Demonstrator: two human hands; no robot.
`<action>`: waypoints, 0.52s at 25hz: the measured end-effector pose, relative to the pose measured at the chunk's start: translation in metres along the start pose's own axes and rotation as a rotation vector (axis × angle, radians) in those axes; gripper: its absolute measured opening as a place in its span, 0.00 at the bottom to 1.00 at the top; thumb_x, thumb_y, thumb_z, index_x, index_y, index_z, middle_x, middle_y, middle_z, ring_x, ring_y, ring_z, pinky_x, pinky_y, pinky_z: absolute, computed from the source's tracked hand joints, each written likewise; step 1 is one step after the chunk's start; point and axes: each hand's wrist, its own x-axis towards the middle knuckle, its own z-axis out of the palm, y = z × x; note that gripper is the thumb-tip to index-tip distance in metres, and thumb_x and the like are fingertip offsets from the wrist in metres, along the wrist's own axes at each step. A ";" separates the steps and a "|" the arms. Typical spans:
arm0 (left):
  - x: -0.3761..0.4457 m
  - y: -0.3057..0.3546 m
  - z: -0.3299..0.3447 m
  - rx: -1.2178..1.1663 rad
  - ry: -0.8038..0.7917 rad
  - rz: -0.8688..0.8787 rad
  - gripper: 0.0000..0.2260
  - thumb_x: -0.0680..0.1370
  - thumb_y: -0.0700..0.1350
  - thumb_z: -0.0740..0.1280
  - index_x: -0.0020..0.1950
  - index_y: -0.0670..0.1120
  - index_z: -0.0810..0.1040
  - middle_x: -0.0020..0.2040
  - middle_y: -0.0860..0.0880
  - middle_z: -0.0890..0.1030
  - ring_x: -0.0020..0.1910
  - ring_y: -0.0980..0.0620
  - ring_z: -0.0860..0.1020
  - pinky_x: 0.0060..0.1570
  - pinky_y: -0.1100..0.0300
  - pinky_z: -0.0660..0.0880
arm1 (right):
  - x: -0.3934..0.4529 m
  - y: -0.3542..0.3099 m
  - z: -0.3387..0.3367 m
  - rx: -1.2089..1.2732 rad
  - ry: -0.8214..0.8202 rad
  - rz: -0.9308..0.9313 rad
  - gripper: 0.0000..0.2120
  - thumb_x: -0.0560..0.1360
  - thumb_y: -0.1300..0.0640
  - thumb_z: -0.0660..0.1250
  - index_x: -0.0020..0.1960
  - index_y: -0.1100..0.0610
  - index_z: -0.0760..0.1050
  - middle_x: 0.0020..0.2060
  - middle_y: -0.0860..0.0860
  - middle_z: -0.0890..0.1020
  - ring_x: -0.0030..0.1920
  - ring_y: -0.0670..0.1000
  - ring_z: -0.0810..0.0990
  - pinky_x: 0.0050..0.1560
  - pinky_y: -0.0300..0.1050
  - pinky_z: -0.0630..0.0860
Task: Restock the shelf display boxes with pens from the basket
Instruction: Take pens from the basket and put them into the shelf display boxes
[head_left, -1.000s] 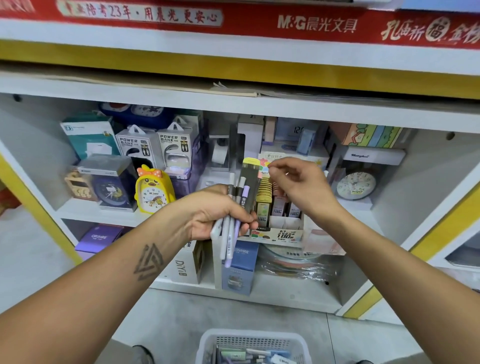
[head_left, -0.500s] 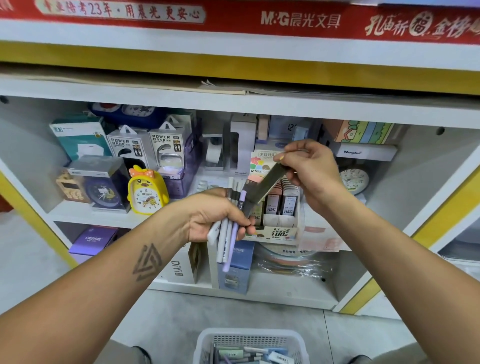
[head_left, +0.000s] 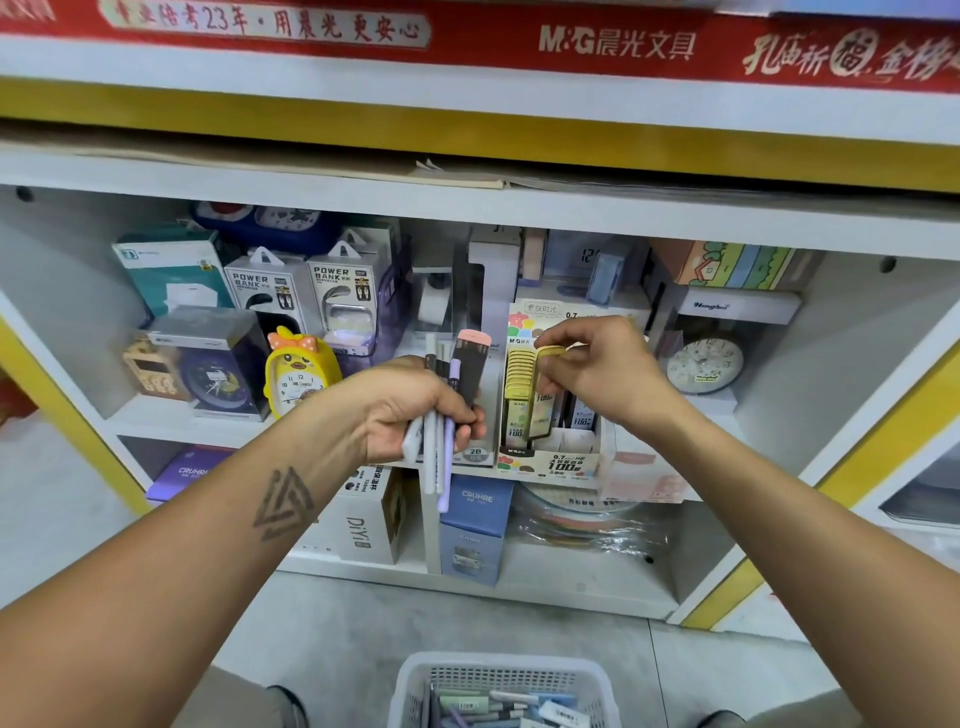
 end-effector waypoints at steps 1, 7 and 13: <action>0.000 -0.001 0.001 0.002 -0.004 0.001 0.08 0.77 0.25 0.60 0.51 0.33 0.75 0.37 0.38 0.79 0.35 0.44 0.82 0.28 0.61 0.79 | -0.002 0.000 0.002 -0.011 -0.001 -0.027 0.06 0.76 0.65 0.70 0.49 0.55 0.80 0.32 0.54 0.85 0.32 0.53 0.84 0.39 0.43 0.81; 0.001 -0.001 0.006 0.022 -0.032 0.008 0.09 0.77 0.25 0.60 0.52 0.34 0.75 0.39 0.38 0.80 0.38 0.43 0.82 0.29 0.61 0.80 | -0.003 0.010 0.013 -0.231 0.030 -0.155 0.05 0.75 0.57 0.74 0.51 0.52 0.84 0.25 0.35 0.77 0.29 0.36 0.76 0.33 0.28 0.68; 0.001 -0.004 0.014 0.056 -0.117 0.001 0.11 0.76 0.25 0.62 0.56 0.33 0.76 0.41 0.37 0.81 0.41 0.41 0.84 0.32 0.60 0.80 | -0.002 0.008 0.009 -0.025 0.081 -0.156 0.05 0.78 0.55 0.71 0.52 0.52 0.83 0.39 0.41 0.84 0.34 0.38 0.78 0.37 0.33 0.74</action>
